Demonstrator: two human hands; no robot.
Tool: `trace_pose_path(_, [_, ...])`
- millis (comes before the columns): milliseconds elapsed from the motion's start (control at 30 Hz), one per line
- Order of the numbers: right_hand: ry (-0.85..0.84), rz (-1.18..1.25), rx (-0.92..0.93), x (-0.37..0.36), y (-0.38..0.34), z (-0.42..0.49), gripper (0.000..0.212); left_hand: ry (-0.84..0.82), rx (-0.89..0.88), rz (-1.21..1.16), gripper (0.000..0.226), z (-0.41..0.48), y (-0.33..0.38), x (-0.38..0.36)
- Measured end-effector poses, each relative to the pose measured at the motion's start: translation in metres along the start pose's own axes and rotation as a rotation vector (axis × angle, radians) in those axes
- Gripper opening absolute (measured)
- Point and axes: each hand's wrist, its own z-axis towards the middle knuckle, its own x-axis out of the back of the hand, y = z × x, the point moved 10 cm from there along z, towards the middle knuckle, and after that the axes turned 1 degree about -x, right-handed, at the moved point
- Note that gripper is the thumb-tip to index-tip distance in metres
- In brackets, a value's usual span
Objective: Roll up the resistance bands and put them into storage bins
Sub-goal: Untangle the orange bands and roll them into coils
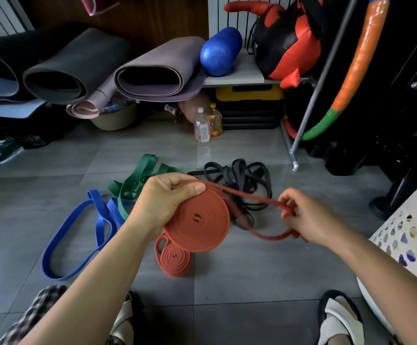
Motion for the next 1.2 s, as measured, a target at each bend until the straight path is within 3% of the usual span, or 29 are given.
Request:
trace_pose_path(100, [-0.412, -0.204, -0.046, -0.04, 0.006, -0.012, 0.021, 0.006, -0.084, 0.136, 0.014, 0.001, 0.008, -0.002])
trace_pose_path(167, [-0.515, -0.196, 0.012, -0.05, -0.006, -0.019, 0.032, -0.029, -0.141, 0.212, 0.017, -0.001, 0.013, -0.008])
trace_pose_path(233, [-0.441, -0.006, 0.13, -0.047, -0.032, -0.016, 0.05, -0.075, -0.201, 0.284, 0.018, -0.004, 0.018, -0.017])
trace_pose_path(367, [-0.332, 0.496, 0.279, -0.041, -0.075, -0.014, 0.046, -0.132, -0.276, 0.381, 0.021, -0.008, 0.024, -0.029])
trace_pose_path(533, [-0.244, 0.516, 0.352, -0.039, -0.09, -0.008, 0.017, -0.135, -0.313, 0.373, 0.02, -0.008, 0.03, -0.029])
trace_pose_path(633, [-0.213, 0.574, 0.308, -0.037, -0.086, -0.001, 0.007, -0.04, -0.235, 0.215, 0.019, -0.001, 0.021, -0.014])
trace_pose_path(767, [-0.213, 0.793, 0.201, -0.042, -0.077, 0.002, 0.016, 0.112, -0.13, -0.017, 0.009, 0.003, 0.008, 0.004])
trace_pose_path(867, [-0.242, 1.004, 0.093, -0.049, -0.075, 0.0, 0.011, 0.167, -0.086, -0.14, 0.008, 0.002, 0.0, 0.004])
trace_pose_path(1067, [-0.141, 0.933, 0.092, -0.043, -0.07, 0.006, 0.015, 0.286, -0.101, -0.197, 0.008, 0.004, -0.002, 0.012])
trace_pose_path(1200, [-0.129, 1.042, 0.034, -0.056, -0.065, 0.005, 0.016, 0.377, -0.06, -0.305, 0.006, 0.003, -0.013, 0.016])
